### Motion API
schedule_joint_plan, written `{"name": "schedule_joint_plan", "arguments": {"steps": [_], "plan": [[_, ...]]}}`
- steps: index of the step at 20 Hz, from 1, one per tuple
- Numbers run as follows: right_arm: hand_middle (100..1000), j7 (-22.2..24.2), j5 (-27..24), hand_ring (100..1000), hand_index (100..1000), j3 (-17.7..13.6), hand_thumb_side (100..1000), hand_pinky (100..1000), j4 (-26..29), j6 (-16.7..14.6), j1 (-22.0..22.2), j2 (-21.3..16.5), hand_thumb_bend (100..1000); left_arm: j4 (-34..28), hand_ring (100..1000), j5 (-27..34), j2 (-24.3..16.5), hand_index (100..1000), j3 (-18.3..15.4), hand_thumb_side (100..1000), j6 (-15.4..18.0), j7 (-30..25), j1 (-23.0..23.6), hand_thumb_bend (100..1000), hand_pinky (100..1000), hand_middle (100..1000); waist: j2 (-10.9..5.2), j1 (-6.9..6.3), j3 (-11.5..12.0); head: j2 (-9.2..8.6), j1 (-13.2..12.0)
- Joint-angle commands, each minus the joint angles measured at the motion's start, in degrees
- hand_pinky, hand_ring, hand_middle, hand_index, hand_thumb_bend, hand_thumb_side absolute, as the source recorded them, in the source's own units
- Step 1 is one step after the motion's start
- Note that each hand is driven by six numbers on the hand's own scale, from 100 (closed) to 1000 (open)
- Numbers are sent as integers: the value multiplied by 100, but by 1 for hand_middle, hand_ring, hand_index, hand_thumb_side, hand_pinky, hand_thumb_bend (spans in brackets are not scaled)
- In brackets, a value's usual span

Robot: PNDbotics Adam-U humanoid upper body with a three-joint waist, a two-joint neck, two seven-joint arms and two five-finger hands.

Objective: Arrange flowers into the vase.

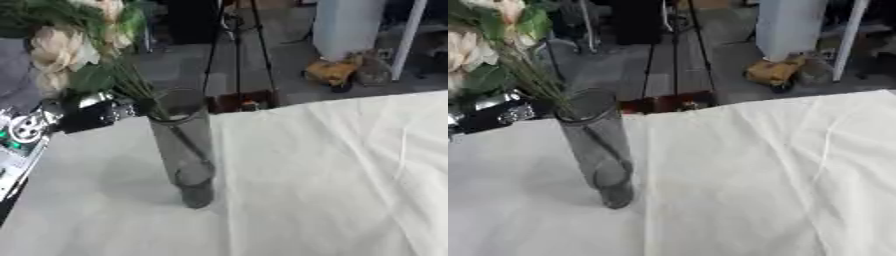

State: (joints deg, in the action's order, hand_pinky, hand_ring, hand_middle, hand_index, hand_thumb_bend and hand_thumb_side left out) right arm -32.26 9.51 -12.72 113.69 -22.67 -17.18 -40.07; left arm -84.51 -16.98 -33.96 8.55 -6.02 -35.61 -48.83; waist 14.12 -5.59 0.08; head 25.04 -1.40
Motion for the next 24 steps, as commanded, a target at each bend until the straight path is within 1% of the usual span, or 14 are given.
{"name": "schedule_joint_plan", "arguments": {"steps": [1, 18, 24], "plan": [[819, 0, 64, 1000, 897, -71, 1000, 898, 91, 10, -42, -101, 100, -114, 968, 76, -257, 1000, -113, 1000, -10, 91, -41, 623, 845, 1000, -94, 43, 11, -79, 2], [819, -47, 93, 1000, 897, -92, 1000, 898, 91, 2, -59, -118, 100, -367, 972, 166, -636, 1000, -294, 1000, 88, 168, 500, 612, 850, 1000, -65, 63, 39, -101, 36], [819, -72, 108, 1000, 897, -105, 1000, 897, 91, -2, -53, -125, 100, -442, 971, 180, -815, 1000, -441, 1000, 62, 160, 738, 611, 850, 1000, -58, 72, 54, -112, 61]]}}
